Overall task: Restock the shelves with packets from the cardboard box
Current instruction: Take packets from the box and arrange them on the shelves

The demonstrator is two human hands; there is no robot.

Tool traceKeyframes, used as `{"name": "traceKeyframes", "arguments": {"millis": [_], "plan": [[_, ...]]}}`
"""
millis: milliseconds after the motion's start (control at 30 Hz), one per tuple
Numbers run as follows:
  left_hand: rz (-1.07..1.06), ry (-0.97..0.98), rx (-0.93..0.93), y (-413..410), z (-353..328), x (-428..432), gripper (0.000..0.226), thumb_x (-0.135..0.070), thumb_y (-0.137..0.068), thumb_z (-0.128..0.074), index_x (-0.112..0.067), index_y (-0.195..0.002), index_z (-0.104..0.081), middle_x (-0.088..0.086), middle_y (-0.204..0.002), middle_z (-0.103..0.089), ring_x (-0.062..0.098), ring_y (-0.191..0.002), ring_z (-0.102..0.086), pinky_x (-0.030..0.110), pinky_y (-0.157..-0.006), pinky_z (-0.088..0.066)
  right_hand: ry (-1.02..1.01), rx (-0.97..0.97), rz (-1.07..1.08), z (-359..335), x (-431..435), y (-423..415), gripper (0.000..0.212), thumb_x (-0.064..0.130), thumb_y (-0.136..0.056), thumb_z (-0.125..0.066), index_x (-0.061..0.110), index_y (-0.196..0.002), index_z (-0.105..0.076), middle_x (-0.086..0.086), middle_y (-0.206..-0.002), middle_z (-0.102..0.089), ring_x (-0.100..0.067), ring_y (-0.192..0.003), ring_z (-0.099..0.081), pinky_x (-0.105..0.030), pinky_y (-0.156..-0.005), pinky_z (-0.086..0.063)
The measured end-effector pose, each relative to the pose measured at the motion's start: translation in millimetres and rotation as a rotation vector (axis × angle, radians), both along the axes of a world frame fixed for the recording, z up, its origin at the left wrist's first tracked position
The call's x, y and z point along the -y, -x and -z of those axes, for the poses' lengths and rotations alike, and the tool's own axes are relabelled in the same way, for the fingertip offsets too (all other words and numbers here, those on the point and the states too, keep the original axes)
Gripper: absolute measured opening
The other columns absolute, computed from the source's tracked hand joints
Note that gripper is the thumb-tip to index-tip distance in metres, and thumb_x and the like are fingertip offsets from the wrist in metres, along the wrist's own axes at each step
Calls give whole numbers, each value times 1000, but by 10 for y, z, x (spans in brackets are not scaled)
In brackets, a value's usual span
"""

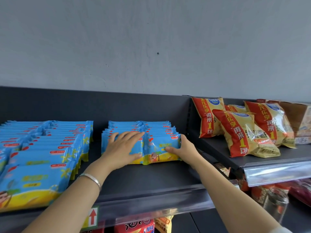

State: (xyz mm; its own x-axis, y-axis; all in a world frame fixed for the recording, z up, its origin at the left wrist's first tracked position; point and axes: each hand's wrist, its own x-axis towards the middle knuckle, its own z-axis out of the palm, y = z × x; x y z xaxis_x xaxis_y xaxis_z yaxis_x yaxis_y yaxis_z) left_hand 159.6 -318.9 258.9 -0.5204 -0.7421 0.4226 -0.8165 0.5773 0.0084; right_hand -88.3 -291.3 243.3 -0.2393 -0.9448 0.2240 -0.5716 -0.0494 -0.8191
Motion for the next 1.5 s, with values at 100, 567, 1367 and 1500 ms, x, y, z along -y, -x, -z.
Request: {"name": "traceKeyframes", "arguments": {"millis": [100,567,1367,1500], "plan": [[-151,56,-83,-2,16,39,81,-58,-83,-55,-35,-148,-11,-7,-154,-15,16,-143,-7,43,-115,1,-19,43,12,-13,3,5,68,38,-71,-81,19,-124,-42,3,-118,-57,-16,-106,-58,-31,-81,-54],[-139,-452,-1035,-100,125,121,128,-20,-68,-84,-38,-146,16,8,-149,-20,24,-135,-30,40,-109,-30,-177,460,-297,-61,181,29,99,14,-49,-89,16,-134,-37,-10,-125,-62,-25,-109,-63,-44,-99,-49],[-220,-107,52,29,-109,84,68,-57,-89,-42,-37,-147,-13,-6,-156,-10,17,-145,-1,52,-115,3,-48,-542,-52,-198,146,-58,99,63,-67,-72,36,-147,-22,2,-158,4,-30,-145,-3,-52,-117,-10],[-269,-206,108,-22,-293,192,91,-71,-74,-55,-41,-147,-9,-3,-158,-3,22,-145,3,53,-114,-1,-148,-775,-95,-499,173,-41,110,70,-63,-70,40,-150,-8,0,-159,11,-33,-146,1,-60,-115,-7]]}}
